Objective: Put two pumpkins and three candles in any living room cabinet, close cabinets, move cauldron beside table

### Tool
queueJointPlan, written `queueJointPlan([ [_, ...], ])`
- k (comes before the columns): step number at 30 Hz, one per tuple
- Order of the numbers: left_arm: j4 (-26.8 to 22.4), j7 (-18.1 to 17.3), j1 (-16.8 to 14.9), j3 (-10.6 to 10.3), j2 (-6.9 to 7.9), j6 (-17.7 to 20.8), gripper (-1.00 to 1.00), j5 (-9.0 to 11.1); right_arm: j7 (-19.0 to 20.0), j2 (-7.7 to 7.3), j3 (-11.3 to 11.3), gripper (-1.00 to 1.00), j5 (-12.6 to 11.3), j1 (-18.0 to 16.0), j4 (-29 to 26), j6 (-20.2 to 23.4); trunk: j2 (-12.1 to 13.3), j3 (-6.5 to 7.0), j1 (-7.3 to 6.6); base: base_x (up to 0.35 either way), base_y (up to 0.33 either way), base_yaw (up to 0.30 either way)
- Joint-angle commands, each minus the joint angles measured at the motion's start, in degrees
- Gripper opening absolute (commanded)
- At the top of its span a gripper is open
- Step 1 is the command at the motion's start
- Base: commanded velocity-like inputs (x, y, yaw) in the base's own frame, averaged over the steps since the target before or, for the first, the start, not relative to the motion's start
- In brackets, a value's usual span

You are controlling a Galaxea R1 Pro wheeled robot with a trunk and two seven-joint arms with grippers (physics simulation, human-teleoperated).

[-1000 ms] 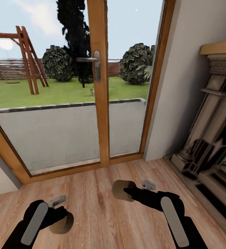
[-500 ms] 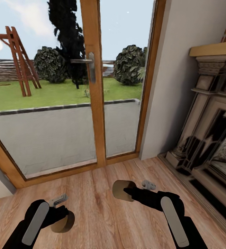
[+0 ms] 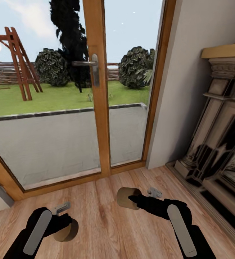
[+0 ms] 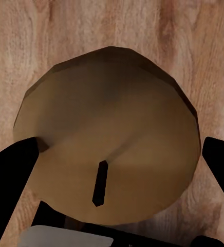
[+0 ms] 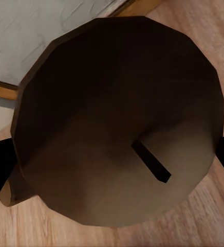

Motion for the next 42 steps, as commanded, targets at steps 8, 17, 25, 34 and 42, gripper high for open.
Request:
queueJointPlan([
  [8,-0.6,0.49,-0.03,-0.58,0.01,0.13,-1.0,0.55,-0.56,0.06,0.01,-1.0,-0.79,-0.03,-0.05,0.16,-0.03,-0.05,0.0,0.011,-0.009,0.0],
  [17,-1.54,0.49,-0.03,-0.67,0.01,0.13,-1.0,0.55,-0.57,0.13,0.01,-1.0,-0.79,-0.04,-0.05,0.16,-0.03,-0.05,0.0,0.0,0.0,0.0],
  [25,-1.55,0.58,-0.03,-0.68,0.01,0.13,-1.0,0.55,-0.53,0.13,0.01,-1.0,-0.79,-0.03,-0.05,0.16,-0.03,-0.05,0.0,0.0,-0.139,0.0],
  [34,-1.63,0.58,-0.03,-0.7,0.01,0.13,-1.0,0.55,-0.48,0.11,-0.04,-1.0,-0.77,-0.03,-0.05,0.16,-0.03,-0.05,0.0,0.0,-0.122,0.0],
  [42,-1.74,0.57,-0.03,-0.76,0.01,0.2,-1.0,0.59,-0.4,0.07,-0.04,-1.0,-0.79,-0.03,-0.05,0.15,-0.03,-0.05,0.0,-0.091,-0.048,0.0],
])
